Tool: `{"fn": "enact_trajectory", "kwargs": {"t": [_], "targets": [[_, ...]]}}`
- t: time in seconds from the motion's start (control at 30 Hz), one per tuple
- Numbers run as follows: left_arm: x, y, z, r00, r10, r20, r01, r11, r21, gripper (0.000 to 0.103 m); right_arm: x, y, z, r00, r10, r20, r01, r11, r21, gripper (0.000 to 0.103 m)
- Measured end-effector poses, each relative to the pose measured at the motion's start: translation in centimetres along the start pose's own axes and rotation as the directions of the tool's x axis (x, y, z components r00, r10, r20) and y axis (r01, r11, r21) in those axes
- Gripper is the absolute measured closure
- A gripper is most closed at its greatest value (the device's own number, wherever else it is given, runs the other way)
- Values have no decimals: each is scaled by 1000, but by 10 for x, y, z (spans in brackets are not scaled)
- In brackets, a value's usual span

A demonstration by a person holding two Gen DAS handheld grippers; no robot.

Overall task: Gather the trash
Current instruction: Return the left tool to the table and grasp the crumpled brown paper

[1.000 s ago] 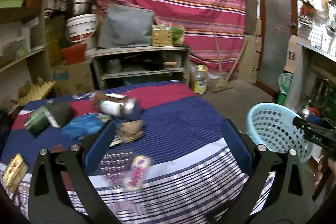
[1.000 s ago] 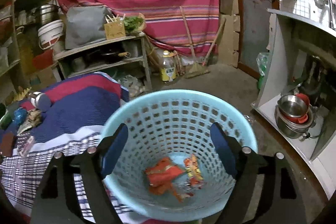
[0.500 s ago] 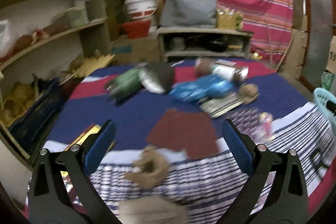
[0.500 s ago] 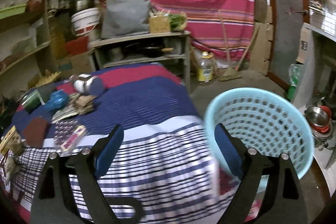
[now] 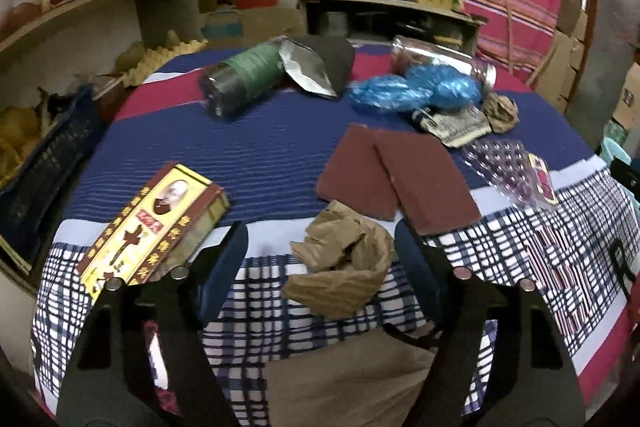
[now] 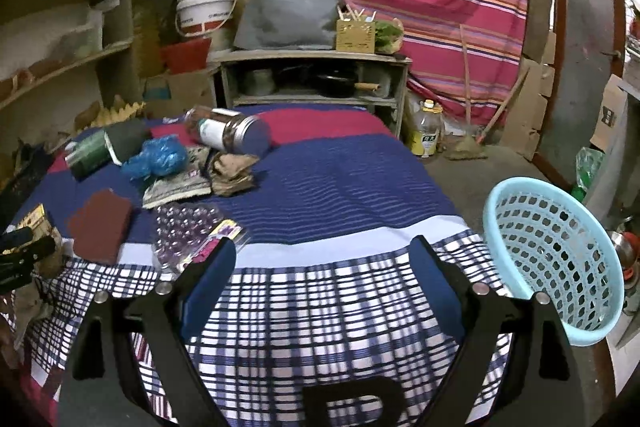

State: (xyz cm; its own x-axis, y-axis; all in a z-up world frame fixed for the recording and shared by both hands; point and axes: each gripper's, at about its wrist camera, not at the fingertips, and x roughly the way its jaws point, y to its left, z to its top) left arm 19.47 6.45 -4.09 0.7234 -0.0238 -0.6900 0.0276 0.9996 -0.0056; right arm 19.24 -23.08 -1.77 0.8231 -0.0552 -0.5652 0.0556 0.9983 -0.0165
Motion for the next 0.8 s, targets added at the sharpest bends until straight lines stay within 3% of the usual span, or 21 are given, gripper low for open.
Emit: {"fn": "enact_trajectory", "kwargs": {"t": [0.07, 0.17, 0.3, 0.47, 0.8], "targets": [[0, -5, 0, 1000, -30, 0, 30, 999, 27, 53, 2, 6, 0, 1000, 5, -10, -5, 1000, -7, 16], [-1, -11, 0, 1000, -30, 4, 30, 998, 59, 60, 2, 15, 0, 1000, 12, -15, -13, 1000, -18, 16], [-10, -8, 0, 999, -16, 34, 13, 998, 67, 62, -2, 33, 6, 1000, 28, -9, -28, 999, -46, 16], [-33, 22, 12, 994, 4, 108, -5, 1000, 9, 62, -6, 61, 11, 998, 57, -3, -57, 995, -78, 16], [-64, 77, 31, 972, 75, 223, -68, 997, -40, 62, 12, 138, 12, 988, 140, -62, -147, 981, -127, 16]]}}
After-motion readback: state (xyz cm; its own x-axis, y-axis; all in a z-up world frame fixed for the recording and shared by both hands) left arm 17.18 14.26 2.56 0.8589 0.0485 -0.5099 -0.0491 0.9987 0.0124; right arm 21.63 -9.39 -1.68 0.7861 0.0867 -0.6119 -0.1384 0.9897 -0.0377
